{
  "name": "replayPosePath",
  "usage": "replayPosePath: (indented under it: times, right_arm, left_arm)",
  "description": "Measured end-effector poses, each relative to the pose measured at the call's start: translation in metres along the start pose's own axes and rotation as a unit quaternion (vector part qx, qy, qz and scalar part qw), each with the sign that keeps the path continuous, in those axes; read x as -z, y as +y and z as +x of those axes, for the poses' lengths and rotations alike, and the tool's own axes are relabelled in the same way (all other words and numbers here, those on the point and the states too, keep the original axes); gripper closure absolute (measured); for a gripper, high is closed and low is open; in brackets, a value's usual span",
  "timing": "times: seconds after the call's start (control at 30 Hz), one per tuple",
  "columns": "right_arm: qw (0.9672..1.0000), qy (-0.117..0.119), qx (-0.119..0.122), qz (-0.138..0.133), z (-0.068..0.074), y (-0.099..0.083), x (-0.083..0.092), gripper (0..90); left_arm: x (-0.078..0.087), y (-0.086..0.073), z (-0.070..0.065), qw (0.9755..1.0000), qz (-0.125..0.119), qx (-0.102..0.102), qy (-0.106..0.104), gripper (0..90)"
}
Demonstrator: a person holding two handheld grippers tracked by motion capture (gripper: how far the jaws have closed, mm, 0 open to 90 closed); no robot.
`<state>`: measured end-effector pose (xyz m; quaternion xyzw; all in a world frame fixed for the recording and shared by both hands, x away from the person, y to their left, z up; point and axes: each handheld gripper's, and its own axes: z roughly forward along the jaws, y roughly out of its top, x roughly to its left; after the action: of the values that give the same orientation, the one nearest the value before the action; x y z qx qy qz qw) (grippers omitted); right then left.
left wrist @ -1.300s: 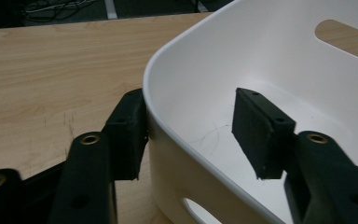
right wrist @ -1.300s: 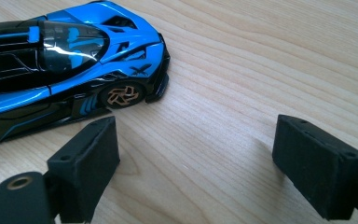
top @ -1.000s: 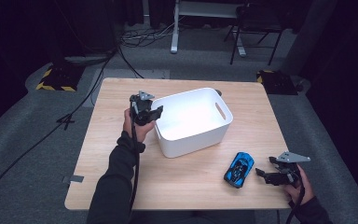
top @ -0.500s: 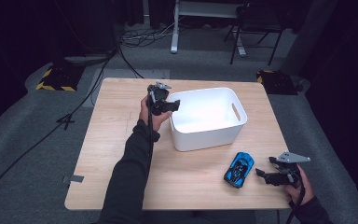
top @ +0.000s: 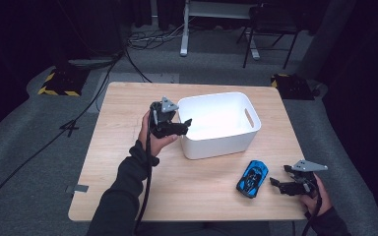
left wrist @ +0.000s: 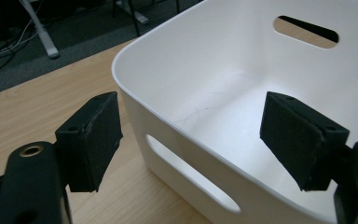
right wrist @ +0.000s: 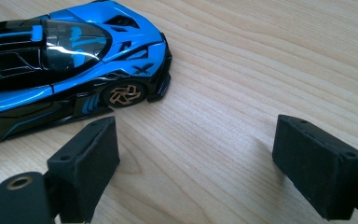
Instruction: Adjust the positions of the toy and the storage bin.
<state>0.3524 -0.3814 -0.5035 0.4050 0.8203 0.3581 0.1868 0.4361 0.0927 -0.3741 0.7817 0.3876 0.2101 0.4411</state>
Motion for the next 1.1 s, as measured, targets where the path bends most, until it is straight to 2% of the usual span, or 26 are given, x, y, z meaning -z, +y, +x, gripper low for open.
replayPosePath:
  times: [0.03,0.13,0.17,0.33,0.37,0.4,0.43,0.53,0.6,0.63,0.7,0.8,0.9,0.93,1.03,1.1]
  right_arm:
    - [1.0,0.0,-0.001,0.0,0.0,0.0,0.0,14.6]
    - [1.0,0.0,-0.001,0.0,0.0,0.0,0.0,14.5]
    - [1.0,0.0,-0.001,0.0,0.0,0.0,0.0,14.6]
    - [1.0,0.0,0.001,0.0,0.0,0.0,0.0,14.5]
    - [1.0,0.0,-0.001,0.0,0.0,0.0,0.0,14.5]
    - [1.0,0.0,-0.001,0.0,0.0,0.0,0.0,14.5]
    - [1.0,0.0,0.0,0.0,0.0,0.0,0.0,14.5]
    - [1.0,0.0,0.0,0.0,0.0,0.0,0.0,14.5]
    - [1.0,0.0,-0.001,0.001,0.0,0.0,0.0,14.5]
    - [1.0,0.0,-0.002,0.001,0.0,0.0,0.0,14.5]
    - [1.0,0.0,-0.002,0.0,0.0,0.0,0.0,14.6]
    - [1.0,0.0,0.0,0.0,0.0,0.0,0.0,14.6]
    - [1.0,0.0,-0.001,0.0,0.0,0.0,0.0,14.5]
    - [1.0,0.0,-0.001,0.0,0.0,0.0,0.0,14.5]
    - [1.0,0.0,-0.002,0.001,0.0,0.0,0.0,14.5]
    - [1.0,0.0,0.0,0.0,0.0,0.0,0.0,14.5]
  left_arm:
    - [0.004,-0.004,-0.005,0.9999,-0.005,0.009,-0.01,20.3]
    - [0.004,-0.009,-0.013,0.9999,0.0,0.01,-0.013,20.3]
    - [0.003,-0.011,-0.015,0.9999,0.003,0.004,-0.011,20.2]
    - [-0.005,-0.014,-0.022,0.9998,0.017,0.01,0.006,20.5]
    - [-0.008,-0.014,-0.022,0.9996,0.018,0.018,0.014,22.2]
    - [-0.009,-0.013,-0.022,0.9994,0.014,0.014,0.03,22.7]
    - [-0.01,-0.013,-0.022,0.9992,0.013,0.016,0.033,24.4]
    - [-0.012,-0.013,-0.02,0.9993,0.014,0.02,0.028,27.4]
    - [-0.012,-0.012,-0.015,0.9994,0.016,0.004,0.029,32.5]
    - [-0.013,-0.011,-0.015,0.9994,0.019,0.008,0.027,35.0]
    - [-0.017,-0.011,-0.012,0.9983,0.036,-0.007,0.045,41.1]
    - [-0.02,-0.01,-0.004,0.9984,0.039,0.001,0.042,44.8]
    - [-0.022,-0.008,0.005,0.9981,0.036,0.001,0.051,51.9]
    - [-0.023,-0.008,0.007,0.9983,0.037,0.006,0.045,53.1]
    - [-0.028,-0.005,0.014,0.9977,0.038,0.016,0.055,50.4]
    - [-0.028,-0.005,0.016,0.9981,0.033,0.019,0.048,45.9]
